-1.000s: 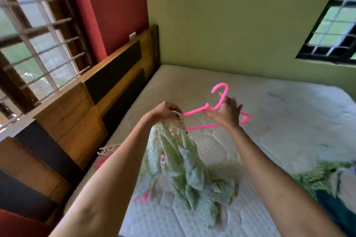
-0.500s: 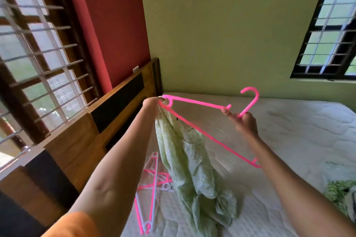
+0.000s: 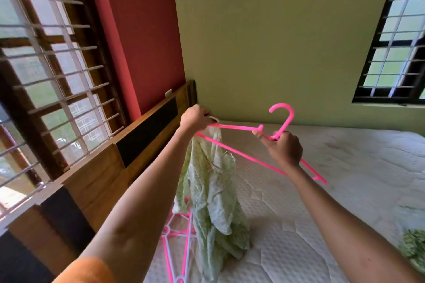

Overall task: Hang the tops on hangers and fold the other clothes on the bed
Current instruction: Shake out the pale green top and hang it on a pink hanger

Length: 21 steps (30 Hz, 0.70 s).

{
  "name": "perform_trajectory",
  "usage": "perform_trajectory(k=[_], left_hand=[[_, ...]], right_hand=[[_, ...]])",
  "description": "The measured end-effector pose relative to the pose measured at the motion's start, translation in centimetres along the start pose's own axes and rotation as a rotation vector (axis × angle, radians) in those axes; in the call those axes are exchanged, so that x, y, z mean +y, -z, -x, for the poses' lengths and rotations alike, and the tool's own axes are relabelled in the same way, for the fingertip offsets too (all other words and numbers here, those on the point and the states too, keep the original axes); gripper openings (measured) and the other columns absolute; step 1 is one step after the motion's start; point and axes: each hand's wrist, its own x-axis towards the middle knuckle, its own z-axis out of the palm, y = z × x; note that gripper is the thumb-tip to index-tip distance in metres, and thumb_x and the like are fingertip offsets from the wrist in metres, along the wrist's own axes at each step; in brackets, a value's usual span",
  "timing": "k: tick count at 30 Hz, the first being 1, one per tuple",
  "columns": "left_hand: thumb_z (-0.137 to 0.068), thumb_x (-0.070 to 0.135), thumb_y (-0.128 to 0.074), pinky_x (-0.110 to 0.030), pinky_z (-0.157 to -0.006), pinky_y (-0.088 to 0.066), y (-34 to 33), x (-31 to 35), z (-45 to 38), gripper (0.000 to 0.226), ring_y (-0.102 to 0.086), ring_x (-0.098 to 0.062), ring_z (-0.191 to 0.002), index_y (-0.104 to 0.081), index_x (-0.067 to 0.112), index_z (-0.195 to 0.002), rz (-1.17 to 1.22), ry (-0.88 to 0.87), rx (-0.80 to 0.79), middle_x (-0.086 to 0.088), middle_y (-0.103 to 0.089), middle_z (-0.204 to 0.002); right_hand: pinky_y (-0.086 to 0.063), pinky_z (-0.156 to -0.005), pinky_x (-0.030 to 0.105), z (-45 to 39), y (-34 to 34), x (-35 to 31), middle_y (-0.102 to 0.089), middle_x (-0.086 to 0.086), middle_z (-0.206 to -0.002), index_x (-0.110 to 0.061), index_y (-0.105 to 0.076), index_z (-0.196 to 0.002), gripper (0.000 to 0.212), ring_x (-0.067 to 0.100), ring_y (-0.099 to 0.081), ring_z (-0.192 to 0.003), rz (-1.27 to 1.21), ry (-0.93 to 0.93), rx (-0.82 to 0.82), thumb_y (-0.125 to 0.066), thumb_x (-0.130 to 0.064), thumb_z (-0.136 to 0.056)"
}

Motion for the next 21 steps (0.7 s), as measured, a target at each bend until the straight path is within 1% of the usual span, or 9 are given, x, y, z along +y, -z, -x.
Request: perform_trajectory(k=[2,6,8,11,14,16,17,19,21], left_hand=[[-0.08,0.026,-0.067,-0.033,-0.074,-0.05,1.1,-1.1,-0.2,0.018,-0.064,-0.026,-0.092,-0.073,0.018,-0.096,0.01,0.029,0.054,-0.004,-0.07,-0.095],[-0.081,0.032,-0.067,-0.028,-0.068,-0.042,1.6,-2.2,0.0,0.025,-0.063,-0.025,-0.093,-0.073,0.015,-0.098,0.037,0.023,-0.052,-0.006,-0.069,-0.096],[-0.081,0.037,-0.064,-0.029,-0.074,-0.035,0.8,-0.8,0.6,0.026,-0.06,-0.023,-0.094,-0.072,0.019,-0.098,-0.021,-0.009,-0.073,-0.003,-0.068,-0.094],[-0.085,0.036,-0.06,-0.032,-0.078,-0.027,-0.3,1.7,1.2,0.022,-0.054,-0.023,-0.084,-0.067,0.016,-0.08,0.002,-0.047,-0.108,-0.002,-0.061,-0.078],[-0.085,0.036,-0.062,-0.031,-0.075,-0.032,-0.3,3.0,1.5,0.026,-0.052,-0.021,-0.078,-0.058,0.018,-0.066,0.085,-0.095,-0.121,0.002,-0.055,-0.067],[-0.078,0.038,-0.07,-0.03,-0.082,-0.041,0.4,2.6,1.7,0.019,-0.059,-0.016,-0.087,-0.068,0.022,-0.086,0.197,-0.171,-0.061,0.006,-0.065,-0.086],[-0.074,0.038,-0.075,-0.028,-0.085,-0.045,1.0,2.2,1.8,0.028,-0.062,-0.014,-0.091,-0.069,0.021,-0.095,0.262,-0.226,-0.034,0.009,-0.066,-0.094],[-0.073,0.028,-0.079,-0.027,-0.086,-0.051,1.9,1.4,1.9,0.028,-0.066,-0.014,-0.092,-0.071,0.013,-0.096,0.303,-0.318,-0.002,0.004,-0.069,-0.094],[-0.078,0.023,-0.075,-0.027,-0.083,-0.053,2.3,1.5,1.9,0.02,-0.068,-0.016,-0.09,-0.074,0.009,-0.092,0.191,-0.355,0.03,-0.004,-0.073,-0.093]], right_hand=[[-0.045,-0.069,0.035,-0.4,0.6,0.3,-0.07,0.021,-0.088,-0.004,-0.069,-0.082,0.066,0.036,-0.066,-0.09,-0.015,0.012,0.056,-0.065,-0.068,-0.067],[-0.038,-0.065,0.032,-0.3,0.9,0.5,-0.07,0.021,-0.086,-0.002,-0.069,-0.081,0.064,0.035,-0.066,-0.089,-0.001,0.05,0.074,-0.068,-0.065,-0.067],[-0.04,-0.066,0.032,0.1,0.4,-0.2,-0.071,0.018,-0.087,-0.004,-0.07,-0.082,0.063,0.033,-0.067,-0.089,0.006,0.076,0.052,-0.067,-0.065,-0.067],[-0.042,-0.067,0.032,0.4,-0.3,-1.4,-0.071,0.018,-0.088,-0.005,-0.07,-0.085,0.063,0.032,-0.067,-0.089,-0.009,0.085,0.035,-0.066,-0.066,-0.068],[-0.041,-0.066,0.031,0.3,-0.5,-2.0,-0.071,0.016,-0.087,-0.006,-0.069,-0.086,0.063,0.031,-0.067,-0.088,-0.033,0.082,0.007,-0.066,-0.066,-0.069],[-0.038,-0.064,0.031,-0.1,0.0,-1.7,-0.07,0.017,-0.083,-0.005,-0.068,-0.08,0.062,0.033,-0.066,-0.088,-0.056,0.049,0.008,-0.065,-0.066,-0.068],[-0.039,-0.064,0.031,-0.5,0.3,-1.4,-0.068,0.017,-0.079,-0.007,-0.066,-0.073,0.061,0.034,-0.066,-0.087,-0.075,0.021,0.012,-0.065,-0.068,-0.068],[-0.04,-0.063,0.032,-1.3,1.2,-0.6,-0.061,0.011,-0.065,-0.012,-0.057,-0.057,0.059,0.034,-0.065,-0.083,-0.125,-0.049,0.004,-0.064,-0.069,-0.067],[-0.037,-0.059,0.03,-1.5,1.9,-0.4,-0.051,0.003,-0.054,-0.015,-0.047,-0.048,0.06,0.032,-0.064,-0.075,-0.134,-0.064,-0.029,-0.063,-0.07,-0.066]])
